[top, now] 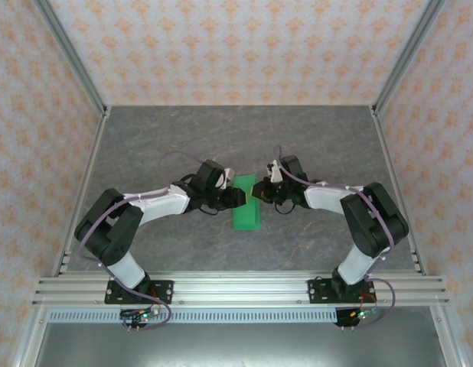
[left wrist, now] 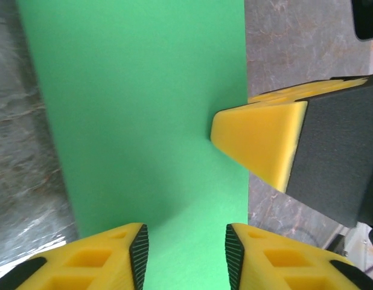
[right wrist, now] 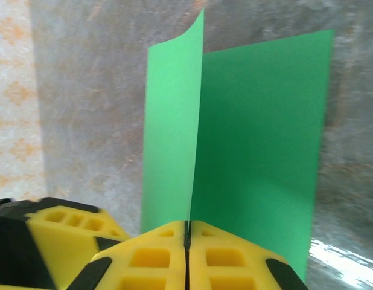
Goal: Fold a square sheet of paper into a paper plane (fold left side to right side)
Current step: First fold in half a square sheet of paper at the center of the table.
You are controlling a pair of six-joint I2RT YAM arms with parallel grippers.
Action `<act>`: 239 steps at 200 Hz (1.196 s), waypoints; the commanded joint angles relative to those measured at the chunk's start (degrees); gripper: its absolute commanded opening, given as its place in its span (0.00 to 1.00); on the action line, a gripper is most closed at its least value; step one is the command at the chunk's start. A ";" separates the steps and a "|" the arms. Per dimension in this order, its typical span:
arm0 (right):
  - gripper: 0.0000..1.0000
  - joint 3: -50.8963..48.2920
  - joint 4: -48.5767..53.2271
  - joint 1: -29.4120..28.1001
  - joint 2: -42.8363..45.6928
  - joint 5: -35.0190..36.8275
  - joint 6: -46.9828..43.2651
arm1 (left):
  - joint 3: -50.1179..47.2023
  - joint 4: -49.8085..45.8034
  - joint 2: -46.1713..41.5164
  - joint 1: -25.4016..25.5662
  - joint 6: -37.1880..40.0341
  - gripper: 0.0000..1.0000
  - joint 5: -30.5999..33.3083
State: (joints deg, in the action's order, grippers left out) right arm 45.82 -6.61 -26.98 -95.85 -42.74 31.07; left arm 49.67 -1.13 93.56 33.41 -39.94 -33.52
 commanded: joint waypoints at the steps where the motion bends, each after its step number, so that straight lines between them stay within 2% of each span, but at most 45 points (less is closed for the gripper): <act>1: 0.09 2.85 7.03 -0.13 1.26 5.21 -5.15 | 1.01 -6.38 -4.80 0.43 2.68 0.45 5.99; 27: 0.09 4.49 9.81 -0.09 -0.48 6.39 -6.98 | 2.57 -12.03 -5.41 0.43 3.62 0.52 10.36; 93: 0.10 5.36 9.37 -1.28 -3.71 6.53 -6.64 | 5.62 -10.59 2.01 0.52 1.91 0.57 9.23; 168: 0.17 5.07 9.66 -1.76 -3.73 7.75 -6.60 | 8.10 -10.09 7.36 0.53 1.10 0.55 9.61; 186: 0.22 4.76 10.46 -1.74 -2.13 9.56 -6.80 | 8.40 -9.74 8.48 0.52 1.01 0.51 9.52; 204: 0.31 4.45 12.20 -1.68 0.76 12.53 -7.12 | 8.76 -9.97 9.48 0.56 1.01 0.48 9.70; 221: 0.40 3.80 14.97 -1.74 4.30 16.84 -7.84 | 8.95 -10.01 10.06 0.57 1.01 0.48 9.87; 239: 0.45 3.19 18.82 -1.69 8.34 22.13 -8.78 | 9.04 -10.00 10.46 0.54 1.01 0.48 10.00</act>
State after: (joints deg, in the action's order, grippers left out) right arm 49.71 6.61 -28.38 -94.02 -29.63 24.14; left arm 57.17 -10.92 102.80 33.41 -38.72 -25.19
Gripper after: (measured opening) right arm 0.426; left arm 0.479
